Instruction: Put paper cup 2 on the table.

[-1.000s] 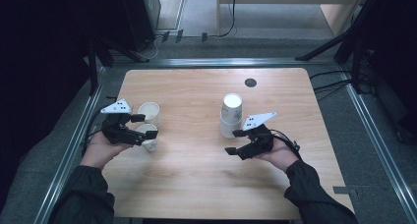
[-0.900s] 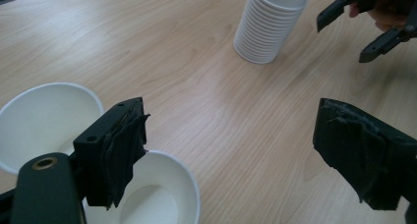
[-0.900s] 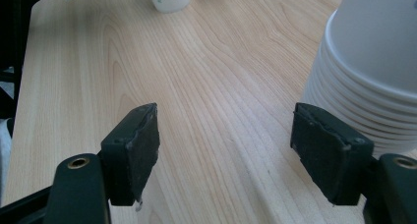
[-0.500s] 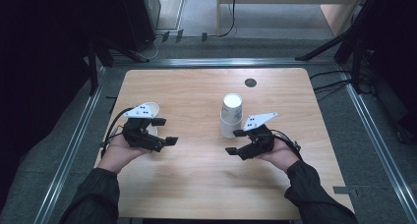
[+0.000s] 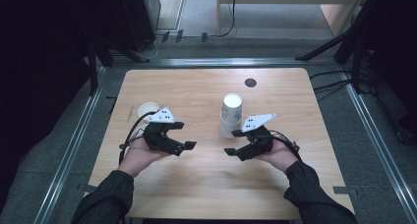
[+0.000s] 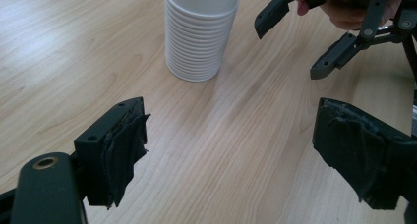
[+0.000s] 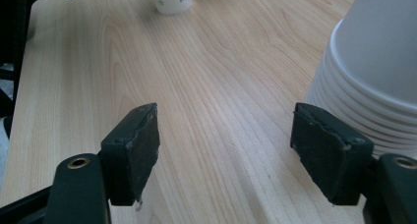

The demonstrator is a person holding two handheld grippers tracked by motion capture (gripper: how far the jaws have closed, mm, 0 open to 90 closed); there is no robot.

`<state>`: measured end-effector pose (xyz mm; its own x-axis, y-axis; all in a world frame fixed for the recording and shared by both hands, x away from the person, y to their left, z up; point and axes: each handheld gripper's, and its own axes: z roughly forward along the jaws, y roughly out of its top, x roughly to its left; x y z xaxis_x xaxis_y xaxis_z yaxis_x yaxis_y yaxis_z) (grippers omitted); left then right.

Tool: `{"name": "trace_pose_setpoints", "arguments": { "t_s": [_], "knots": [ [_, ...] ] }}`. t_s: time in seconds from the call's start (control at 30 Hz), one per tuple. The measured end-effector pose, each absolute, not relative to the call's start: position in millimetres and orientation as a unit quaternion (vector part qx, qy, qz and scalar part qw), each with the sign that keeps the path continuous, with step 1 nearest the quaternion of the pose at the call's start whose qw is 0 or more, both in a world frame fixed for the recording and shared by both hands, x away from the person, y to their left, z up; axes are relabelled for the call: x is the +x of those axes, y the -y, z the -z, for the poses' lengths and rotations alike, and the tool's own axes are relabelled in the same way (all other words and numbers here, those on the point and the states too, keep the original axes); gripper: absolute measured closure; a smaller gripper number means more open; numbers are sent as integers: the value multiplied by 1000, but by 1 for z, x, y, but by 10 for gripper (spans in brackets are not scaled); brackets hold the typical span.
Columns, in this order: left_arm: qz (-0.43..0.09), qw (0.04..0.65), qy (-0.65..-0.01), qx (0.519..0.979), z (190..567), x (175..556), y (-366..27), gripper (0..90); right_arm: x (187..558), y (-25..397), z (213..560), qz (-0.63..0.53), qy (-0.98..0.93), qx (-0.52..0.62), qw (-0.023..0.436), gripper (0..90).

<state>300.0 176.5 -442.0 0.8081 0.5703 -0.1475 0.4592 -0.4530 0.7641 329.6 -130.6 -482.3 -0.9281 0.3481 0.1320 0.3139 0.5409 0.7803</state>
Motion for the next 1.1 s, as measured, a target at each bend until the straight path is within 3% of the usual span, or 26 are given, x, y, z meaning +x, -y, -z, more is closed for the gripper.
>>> {"name": "trace_pose_setpoints", "arguments": {
  "t_s": [1.1],
  "knots": [
    [-56, 385, -275, 879, 471, 299, -151, 137, 326, 128, 484, -437, -882, 176, 18, 272]
  ]
}}
